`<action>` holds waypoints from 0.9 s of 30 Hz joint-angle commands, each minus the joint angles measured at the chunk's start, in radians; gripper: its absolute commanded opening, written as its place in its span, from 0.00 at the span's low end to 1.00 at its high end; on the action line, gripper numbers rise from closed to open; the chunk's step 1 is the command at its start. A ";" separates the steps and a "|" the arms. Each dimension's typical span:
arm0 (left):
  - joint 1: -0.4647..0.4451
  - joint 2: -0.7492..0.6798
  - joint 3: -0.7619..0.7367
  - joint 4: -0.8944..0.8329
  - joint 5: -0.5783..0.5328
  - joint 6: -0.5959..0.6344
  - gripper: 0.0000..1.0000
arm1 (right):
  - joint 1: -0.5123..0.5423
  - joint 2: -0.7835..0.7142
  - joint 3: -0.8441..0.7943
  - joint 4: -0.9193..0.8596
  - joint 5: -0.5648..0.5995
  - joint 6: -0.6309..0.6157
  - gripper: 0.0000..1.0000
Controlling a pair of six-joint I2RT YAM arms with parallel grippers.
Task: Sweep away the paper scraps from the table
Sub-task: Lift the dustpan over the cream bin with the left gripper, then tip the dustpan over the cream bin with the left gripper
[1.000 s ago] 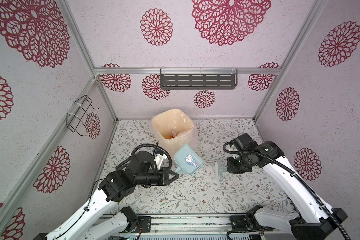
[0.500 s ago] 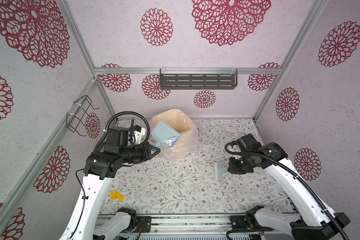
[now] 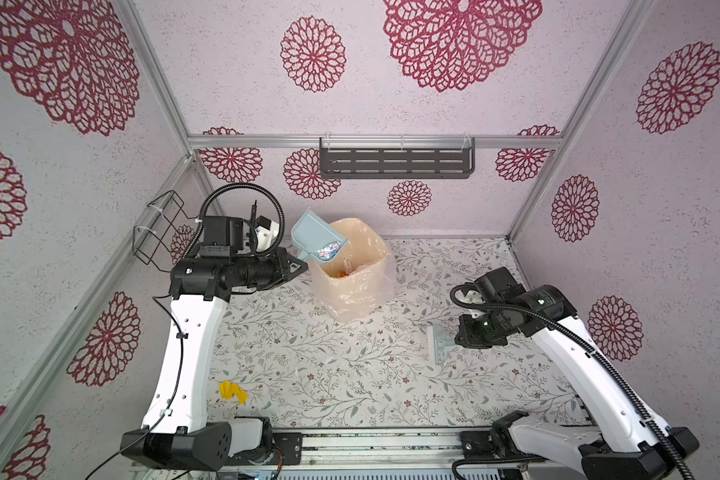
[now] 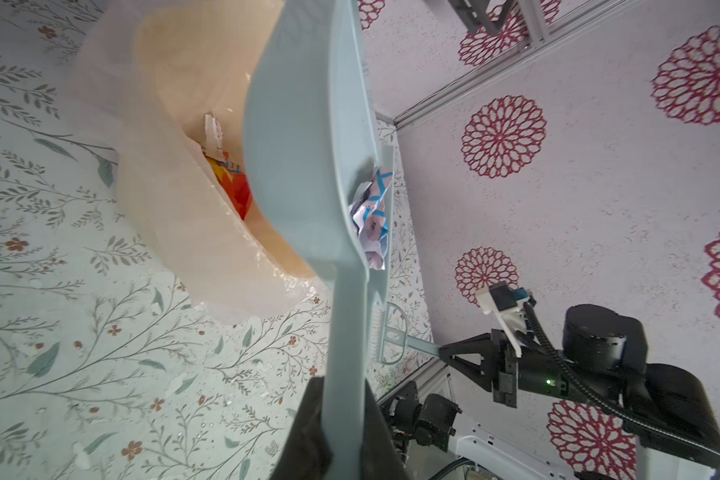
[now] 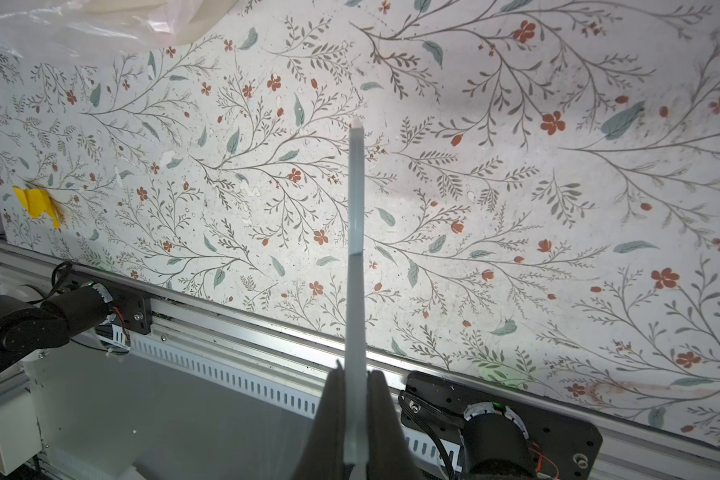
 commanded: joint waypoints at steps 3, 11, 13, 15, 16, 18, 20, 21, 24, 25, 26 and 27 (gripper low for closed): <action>-0.033 0.099 0.139 -0.155 -0.149 0.152 0.00 | -0.014 0.003 -0.012 0.006 -0.033 -0.034 0.00; -0.203 0.296 0.389 -0.305 -0.430 0.227 0.00 | -0.032 0.007 -0.019 -0.006 -0.043 -0.052 0.00; -0.251 0.347 0.457 -0.338 -0.553 0.245 0.00 | -0.034 0.005 -0.021 -0.011 -0.045 -0.054 0.00; -0.302 0.389 0.510 -0.365 -0.676 0.267 0.00 | -0.036 0.001 -0.019 -0.016 -0.046 -0.054 0.00; -0.328 0.406 0.531 -0.376 -0.734 0.278 0.00 | -0.038 0.000 -0.021 -0.018 -0.046 -0.054 0.00; -0.378 0.431 0.556 -0.387 -0.830 0.304 0.00 | -0.038 -0.001 -0.023 -0.023 -0.044 -0.054 0.00; -0.422 0.447 0.565 -0.396 -0.915 0.326 0.00 | -0.038 -0.004 -0.026 -0.021 -0.046 -0.051 0.00; -0.437 0.452 0.568 -0.399 -0.946 0.331 0.00 | -0.039 -0.005 -0.029 -0.019 -0.046 -0.049 0.00; -0.463 0.453 0.571 -0.397 -0.970 0.344 0.00 | -0.038 -0.004 -0.041 -0.012 -0.055 -0.047 0.00; -0.467 0.451 0.573 -0.396 -0.980 0.346 0.00 | -0.039 -0.005 -0.046 -0.006 -0.055 -0.044 0.00; -0.473 0.448 0.568 -0.395 -0.990 0.357 0.00 | -0.038 -0.004 -0.051 -0.004 -0.058 -0.042 0.00; -0.482 0.448 0.562 -0.397 -1.007 0.362 0.00 | -0.039 -0.003 -0.053 -0.003 -0.060 -0.042 0.00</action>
